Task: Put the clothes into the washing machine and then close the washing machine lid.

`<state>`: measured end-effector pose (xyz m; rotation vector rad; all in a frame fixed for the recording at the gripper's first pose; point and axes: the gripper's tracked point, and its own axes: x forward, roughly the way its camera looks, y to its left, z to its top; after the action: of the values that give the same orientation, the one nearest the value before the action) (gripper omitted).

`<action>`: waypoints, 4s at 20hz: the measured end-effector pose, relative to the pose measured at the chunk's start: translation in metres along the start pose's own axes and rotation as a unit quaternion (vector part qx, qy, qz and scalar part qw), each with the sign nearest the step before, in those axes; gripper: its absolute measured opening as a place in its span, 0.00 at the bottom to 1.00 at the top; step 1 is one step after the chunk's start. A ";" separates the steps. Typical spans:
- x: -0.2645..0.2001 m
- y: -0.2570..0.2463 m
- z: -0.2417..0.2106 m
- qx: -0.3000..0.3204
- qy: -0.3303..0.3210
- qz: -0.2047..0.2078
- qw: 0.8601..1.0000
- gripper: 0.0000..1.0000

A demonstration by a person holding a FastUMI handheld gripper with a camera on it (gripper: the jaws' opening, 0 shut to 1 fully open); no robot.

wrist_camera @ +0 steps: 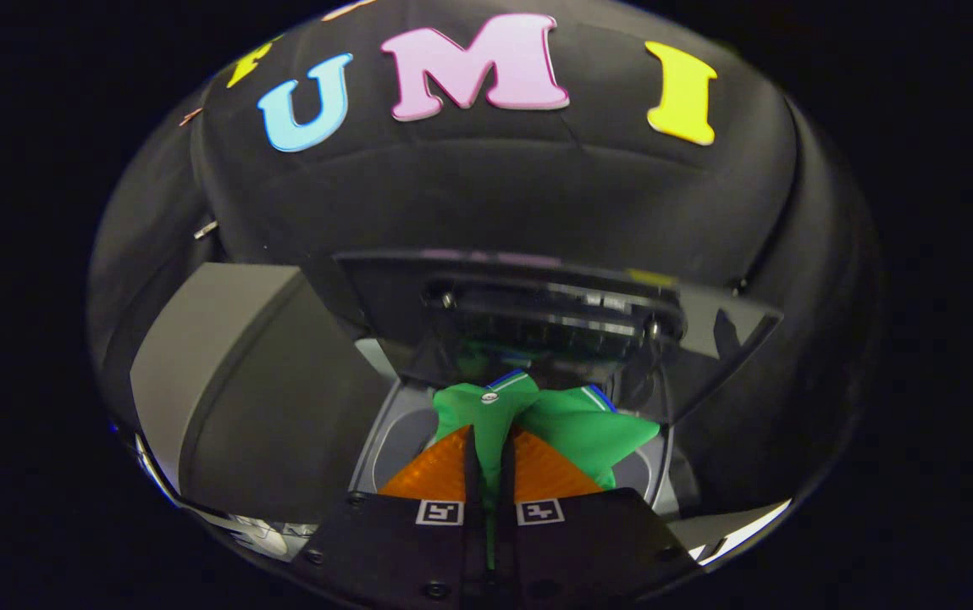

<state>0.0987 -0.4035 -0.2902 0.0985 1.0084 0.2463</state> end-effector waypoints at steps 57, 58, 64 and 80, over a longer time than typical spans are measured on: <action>0.001 -0.023 0.166 0.013 -0.226 -0.037 0.973 0.98; 0.019 -0.034 0.163 0.015 -0.203 -0.053 0.978 0.99; 0.050 -0.048 0.152 0.027 -0.188 -0.037 0.981 1.00; 0.024 -0.042 0.131 0.013 -0.234 -0.033 0.972 1.00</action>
<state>0.2281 -0.4344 -0.2486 0.1393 0.5441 0.1376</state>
